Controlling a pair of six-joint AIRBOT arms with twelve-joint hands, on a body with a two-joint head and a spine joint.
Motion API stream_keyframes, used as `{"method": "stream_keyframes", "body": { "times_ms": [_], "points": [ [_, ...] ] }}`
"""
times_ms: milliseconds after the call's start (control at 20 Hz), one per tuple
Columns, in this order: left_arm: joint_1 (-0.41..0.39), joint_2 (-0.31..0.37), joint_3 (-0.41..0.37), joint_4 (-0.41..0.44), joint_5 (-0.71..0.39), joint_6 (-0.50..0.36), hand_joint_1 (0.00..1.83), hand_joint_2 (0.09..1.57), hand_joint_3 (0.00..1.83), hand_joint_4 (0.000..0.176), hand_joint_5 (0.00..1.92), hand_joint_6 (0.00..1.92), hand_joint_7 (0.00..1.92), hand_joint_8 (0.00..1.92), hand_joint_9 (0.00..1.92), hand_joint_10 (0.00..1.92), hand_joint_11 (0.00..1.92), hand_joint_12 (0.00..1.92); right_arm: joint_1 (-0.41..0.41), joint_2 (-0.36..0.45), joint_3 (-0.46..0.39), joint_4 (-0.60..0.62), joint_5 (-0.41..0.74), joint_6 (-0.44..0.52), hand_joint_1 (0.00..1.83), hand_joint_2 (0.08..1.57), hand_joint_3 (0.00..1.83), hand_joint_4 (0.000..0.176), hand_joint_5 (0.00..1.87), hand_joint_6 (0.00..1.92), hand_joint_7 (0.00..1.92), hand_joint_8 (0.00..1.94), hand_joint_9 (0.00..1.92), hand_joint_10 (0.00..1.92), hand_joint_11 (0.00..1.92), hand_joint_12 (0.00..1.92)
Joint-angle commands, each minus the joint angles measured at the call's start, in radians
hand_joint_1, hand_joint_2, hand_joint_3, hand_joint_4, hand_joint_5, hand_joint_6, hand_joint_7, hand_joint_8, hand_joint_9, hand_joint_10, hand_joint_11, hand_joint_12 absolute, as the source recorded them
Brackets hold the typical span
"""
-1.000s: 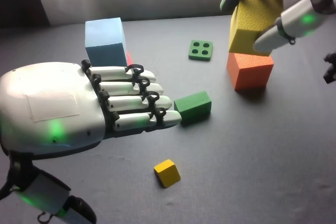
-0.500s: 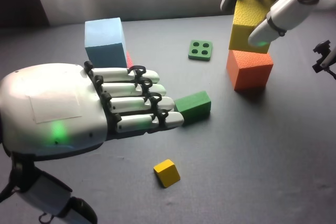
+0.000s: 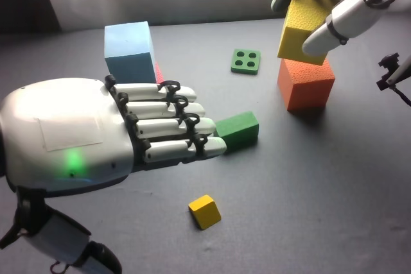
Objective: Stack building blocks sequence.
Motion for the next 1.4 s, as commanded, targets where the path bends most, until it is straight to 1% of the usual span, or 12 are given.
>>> {"method": "stream_keyframes", "body": {
  "times_ms": [0, 50, 100, 150, 200, 900, 1100, 1150, 1200, 1250, 1300, 1350],
  "points": [
    [-0.008, 0.005, -0.001, -0.034, -0.071, -0.004, 0.51, 0.84, 0.00, 0.000, 0.01, 0.00, 0.07, 0.00, 0.07, 0.00, 0.00, 0.13, -0.003, 0.008, 0.009, 0.017, 0.105, 0.009, 1.48, 1.06, 0.00, 0.000, 0.97, 0.93, 1.13, 0.61, 1.08, 0.79, 0.88, 1.38],
    [-0.008, 0.005, -0.001, -0.034, -0.071, -0.004, 0.51, 0.85, 0.00, 0.000, 0.00, 0.00, 0.05, 0.00, 0.05, 0.00, 0.00, 0.08, -0.011, 0.004, 0.018, 0.020, 0.105, 0.009, 1.49, 1.06, 0.00, 0.000, 0.97, 0.91, 1.15, 0.57, 1.10, 0.77, 0.87, 1.45],
    [-0.009, 0.004, -0.001, -0.034, -0.070, -0.004, 0.51, 0.85, 0.00, 0.000, 0.00, 0.00, 0.05, 0.00, 0.05, 0.00, 0.00, 0.10, -0.018, 0.003, 0.024, 0.025, 0.106, 0.009, 1.41, 1.05, 0.00, 0.000, 0.99, 0.93, 1.16, 0.59, 1.08, 0.90, 0.87, 1.08],
    [-0.010, 0.004, -0.001, -0.034, -0.069, -0.004, 0.51, 0.85, 0.00, 0.000, 0.00, 0.00, 0.05, 0.00, 0.05, 0.00, 0.00, 0.10, -0.024, 0.003, 0.028, 0.030, 0.106, 0.009, 1.48, 1.05, 0.00, 0.000, 0.98, 0.91, 1.16, 0.55, 1.09, 0.77, 0.88, 1.36],
    [-0.011, 0.004, -0.001, -0.034, -0.068, -0.004, 0.53, 0.84, 0.00, 0.000, 0.01, 0.00, 0.07, 0.00, 0.06, 0.00, 0.00, 0.14, -0.035, 0.003, 0.033, 0.035, 0.113, 0.009, 1.49, 1.05, 0.00, 0.000, 0.99, 0.89, 1.16, 0.53, 1.09, 0.77, 0.88, 1.44],
    [-0.017, 0.001, 0.001, -0.034, -0.063, -0.004, 0.50, 0.87, 0.00, 0.000, 0.00, 0.00, 0.04, 0.00, 0.04, 0.00, 0.00, 0.08, -0.084, 0.001, 0.043, 0.098, 0.137, 0.009, 1.50, 1.06, 0.00, 0.000, 0.97, 0.90, 1.15, 0.52, 1.08, 0.81, 0.85, 1.50],
    [-0.019, 0.001, 0.002, -0.034, -0.063, -0.004, 0.54, 0.88, 0.00, 0.000, 0.00, 0.00, 0.05, 0.00, 0.04, 0.00, 0.00, 0.09, -0.101, 0.001, 0.047, 0.100, 0.159, 0.009, 1.49, 1.08, 0.00, 0.000, 0.92, 0.99, 1.10, 0.67, 1.02, 0.88, 0.80, 1.54],
    [-0.019, 0.001, 0.001, -0.034, -0.063, -0.004, 0.54, 0.88, 0.01, 0.000, 0.00, 0.00, 0.05, 0.00, 0.04, 0.00, 0.00, 0.08, -0.105, 0.001, 0.048, 0.100, 0.164, 0.009, 1.39, 1.13, 0.01, 0.000, 0.80, 1.18, 1.03, 0.89, 0.90, 1.13, 0.71, 1.16],
    [-0.019, 0.001, 0.001, -0.034, -0.063, -0.004, 0.51, 0.88, 0.00, 0.000, 0.00, 0.00, 0.06, 0.00, 0.06, 0.00, 0.00, 0.11, -0.109, 0.001, 0.049, 0.100, 0.176, 0.009, 1.24, 1.17, 0.00, 0.000, 0.75, 1.29, 0.96, 1.04, 0.80, 0.65, 0.61, 1.05],
    [-0.019, 0.001, 0.001, -0.034, -0.063, -0.004, 0.49, 0.88, 0.00, 0.000, 0.00, 0.00, 0.06, 0.00, 0.06, 0.00, 0.00, 0.12, -0.112, 0.001, 0.050, 0.100, 0.185, 0.009, 1.22, 1.14, 0.00, 0.000, 0.72, 0.55, 0.84, 0.50, 0.79, 0.38, 0.53, 1.00],
    [-0.019, 0.001, 0.001, -0.034, -0.063, -0.004, 0.51, 0.88, 0.00, 0.000, 0.00, 0.00, 0.07, 0.00, 0.07, 0.00, 0.00, 0.17, -0.112, 0.001, 0.051, 0.100, 0.188, 0.009, 1.17, 1.10, 0.00, 0.000, 0.71, 0.21, 0.80, 0.19, 0.76, 0.18, 0.44, 0.95],
    [-0.019, 0.001, 0.001, -0.034, -0.063, -0.004, 0.50, 0.87, 0.00, 0.000, 0.01, 0.00, 0.07, 0.00, 0.07, 0.00, 0.00, 0.19, -0.111, 0.001, 0.053, 0.100, 0.193, 0.009, 1.08, 1.07, 0.00, 0.000, 0.65, 0.06, 0.72, 0.05, 0.68, 0.07, 0.33, 0.89]
  ]
}}
